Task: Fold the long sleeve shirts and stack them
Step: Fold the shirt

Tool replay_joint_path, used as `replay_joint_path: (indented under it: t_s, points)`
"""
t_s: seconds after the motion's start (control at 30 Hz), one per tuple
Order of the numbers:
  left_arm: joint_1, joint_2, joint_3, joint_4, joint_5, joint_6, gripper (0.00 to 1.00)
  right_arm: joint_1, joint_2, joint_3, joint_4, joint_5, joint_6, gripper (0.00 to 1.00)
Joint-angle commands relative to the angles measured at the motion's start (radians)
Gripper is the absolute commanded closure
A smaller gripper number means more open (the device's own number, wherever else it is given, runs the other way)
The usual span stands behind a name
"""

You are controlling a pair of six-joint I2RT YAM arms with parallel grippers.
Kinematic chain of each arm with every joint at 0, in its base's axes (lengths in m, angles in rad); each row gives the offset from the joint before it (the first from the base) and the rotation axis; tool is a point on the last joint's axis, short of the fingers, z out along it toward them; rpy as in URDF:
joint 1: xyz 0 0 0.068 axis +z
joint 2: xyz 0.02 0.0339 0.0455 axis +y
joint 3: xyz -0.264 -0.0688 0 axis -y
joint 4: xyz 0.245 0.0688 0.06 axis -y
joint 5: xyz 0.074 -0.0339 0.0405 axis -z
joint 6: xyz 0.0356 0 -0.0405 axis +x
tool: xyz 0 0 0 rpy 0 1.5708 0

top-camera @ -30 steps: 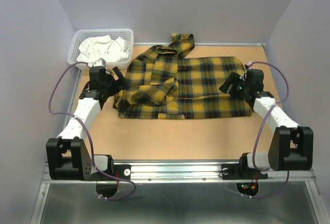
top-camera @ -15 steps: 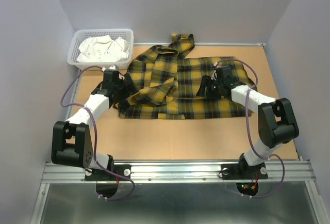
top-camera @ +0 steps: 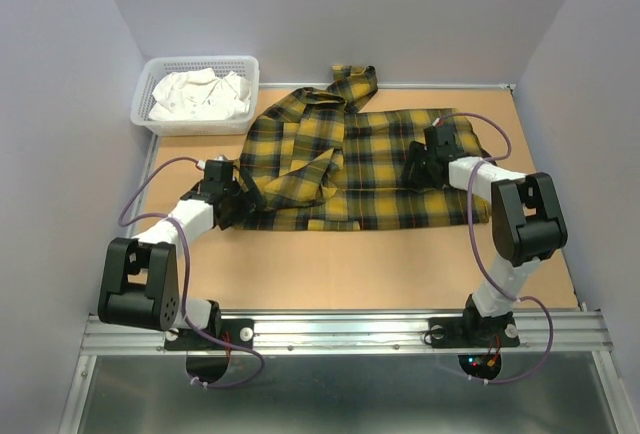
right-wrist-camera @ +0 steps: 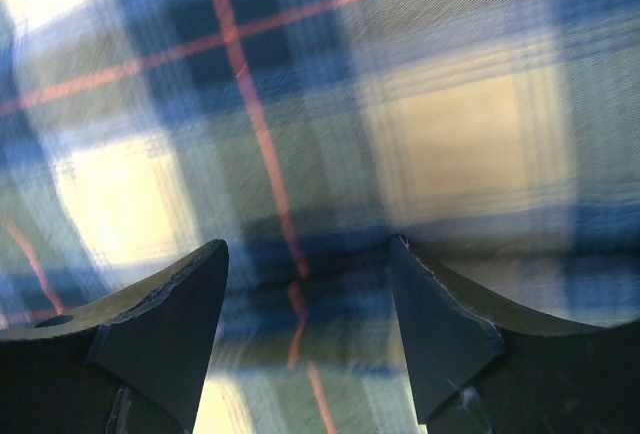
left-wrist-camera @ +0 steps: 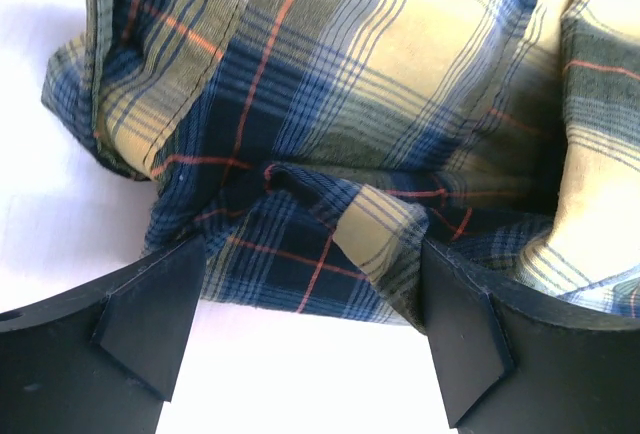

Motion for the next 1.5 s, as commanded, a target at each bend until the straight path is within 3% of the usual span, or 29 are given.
replay_joint_path:
  t_s: [0.0, 0.13, 0.37, 0.57, 0.67, 0.8, 0.93, 1.03, 1.47]
  points:
    - [0.003, -0.066, -0.025, 0.017, -0.014, -0.001, 0.06, -0.025, 0.001, 0.076, 0.002, 0.059, -0.038, 0.29]
    - [0.005, -0.108, -0.023, 0.006, -0.027, 0.011, 0.06, -0.025, -0.113, 0.114, -0.001, 0.056, -0.083, 0.28]
    - [0.006, -0.163, -0.020, 0.006, -0.035, 0.003, 0.06, -0.025, -0.239, 0.042, -0.062, 0.085, -0.099, 0.29]
    - [0.006, -0.200, 0.004, -0.067, -0.044, 0.012, 0.07, -0.021, -0.280, -0.005, -0.150, 0.027, -0.080, 0.43]
    - [0.006, -0.209, 0.001, -0.099, -0.050, 0.014, 0.12, -0.013, -0.291, -0.048, -0.156, 0.003, -0.054, 0.53]
    - [0.006, -0.194, -0.020, -0.081, -0.040, 0.003, 0.39, -0.013, -0.268, -0.070, -0.159, 0.013, -0.031, 0.67]
    - [0.006, -0.159, -0.026, -0.044, -0.021, -0.004, 0.48, -0.013, -0.239, -0.071, -0.159, 0.036, -0.011, 0.80]
    - [0.006, -0.116, -0.019, -0.017, -0.021, -0.009, 0.49, -0.013, -0.195, -0.065, -0.159, 0.050, -0.004, 0.84]
    - [0.017, 0.006, -0.010, 0.014, -0.034, 0.017, 0.50, -0.018, -0.067, 0.022, -0.155, 0.142, 0.009, 0.83]
